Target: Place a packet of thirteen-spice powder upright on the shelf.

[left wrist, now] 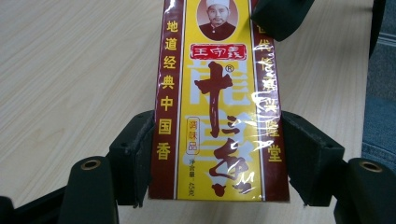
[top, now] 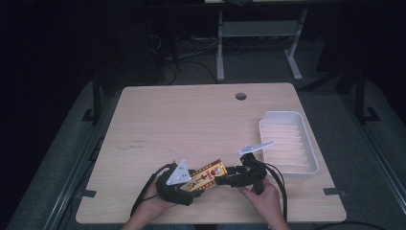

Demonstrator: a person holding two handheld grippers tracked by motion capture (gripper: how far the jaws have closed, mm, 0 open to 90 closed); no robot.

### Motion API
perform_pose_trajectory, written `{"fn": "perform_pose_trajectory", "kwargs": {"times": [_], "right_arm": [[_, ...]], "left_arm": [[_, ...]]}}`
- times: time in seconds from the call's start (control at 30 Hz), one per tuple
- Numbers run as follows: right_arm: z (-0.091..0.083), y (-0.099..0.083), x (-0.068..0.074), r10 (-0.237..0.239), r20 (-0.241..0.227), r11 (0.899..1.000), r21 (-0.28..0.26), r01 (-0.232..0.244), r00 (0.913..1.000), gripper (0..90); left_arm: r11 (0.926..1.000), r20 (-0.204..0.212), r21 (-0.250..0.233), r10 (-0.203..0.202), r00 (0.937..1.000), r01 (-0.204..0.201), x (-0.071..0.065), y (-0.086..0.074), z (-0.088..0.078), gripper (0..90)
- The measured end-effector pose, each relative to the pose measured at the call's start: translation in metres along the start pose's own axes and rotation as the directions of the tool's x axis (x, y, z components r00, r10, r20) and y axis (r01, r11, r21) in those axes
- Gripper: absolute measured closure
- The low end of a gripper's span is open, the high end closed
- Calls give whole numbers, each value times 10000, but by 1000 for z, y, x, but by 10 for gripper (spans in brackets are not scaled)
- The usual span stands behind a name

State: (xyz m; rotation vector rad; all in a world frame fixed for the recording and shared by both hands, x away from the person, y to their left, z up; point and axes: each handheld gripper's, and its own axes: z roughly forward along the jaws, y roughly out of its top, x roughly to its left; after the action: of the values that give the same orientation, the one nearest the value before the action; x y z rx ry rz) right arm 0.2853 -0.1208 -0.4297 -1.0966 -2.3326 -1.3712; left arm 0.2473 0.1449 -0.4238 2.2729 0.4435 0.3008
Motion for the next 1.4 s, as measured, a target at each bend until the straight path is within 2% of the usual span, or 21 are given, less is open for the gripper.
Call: {"fn": "perform_pose_trajectory", "kwargs": {"times": [0.2,0.27,0.3,0.5,0.53,0.57,0.63,0.8,0.87,1.07,1.2,1.27,1.3,1.37,1.4], "right_arm": [[-1,-1,3,251,-187,9994,-233,-256,9995,445],[-1,0,4,251,-250,9993,-275,-257,9994,459],[-2,0,5,224,-464,9990,-379,-242,9987,499],[-5,1,11,39,-657,9985,-545,-74,9978,565],[-6,2,13,-59,-643,9985,-552,23,9979,581],[-6,3,14,-104,-847,9985,-544,58,9963,635],[-5,3,17,-330,-803,9986,-445,295,9962,661],[-5,5,24,-931,-436,9955,-232,922,9947,671],[-7,7,26,-1198,-376,9928,-122,1194,9921,671],[-7,10,35,-2247,-326,9736,324,2258,9739,672],[-9,11,36,-2653,-375,9625,490,2669,9634,672],[-11,12,36,-2953,-417,9531,569,2974,9545,671],[-13,13,37,-3103,-446,9479,609,3126,9496,671],[-15,15,37,-3460,-503,9335,813,3491,9369,671],[-16,16,38,-3659,-418,9254,895,3682,9297,671]], "left_arm": [[9999,-31,144,61,10000,-60,-1,0,2,323],[9998,-45,194,79,10000,-78,-1,0,2,323],[9996,-97,234,136,9999,-134,-3,1,4,323],[9992,-125,289,276,9995,-272,-4,1,7,321],[9991,-173,291,323,9993,-317,-4,2,7,319],[9991,-194,277,337,9992,-332,-4,2,7,300],[9991,-81,306,290,9995,-288,-4,3,9,287],[9997,131,170,193,9997,-195,-3,3,8,289],[9999,445,-73,76,9990,-72,0,2,5,309],[9996,651,-280,57,9979,-39,3,4,0,308],[9993,870,-333,176,9960,-147,6,6,-4,309],[9992,954,-352,207,9952,-174,7,7,-4,315],[9992,1151,-310,285,9929,-251,9,10,-5,318],[9990,1402,-286,366,9894,-329,12,12,-6,328],[9990,1402,-286,366,9894,-329,12,12,-6,336]]}}
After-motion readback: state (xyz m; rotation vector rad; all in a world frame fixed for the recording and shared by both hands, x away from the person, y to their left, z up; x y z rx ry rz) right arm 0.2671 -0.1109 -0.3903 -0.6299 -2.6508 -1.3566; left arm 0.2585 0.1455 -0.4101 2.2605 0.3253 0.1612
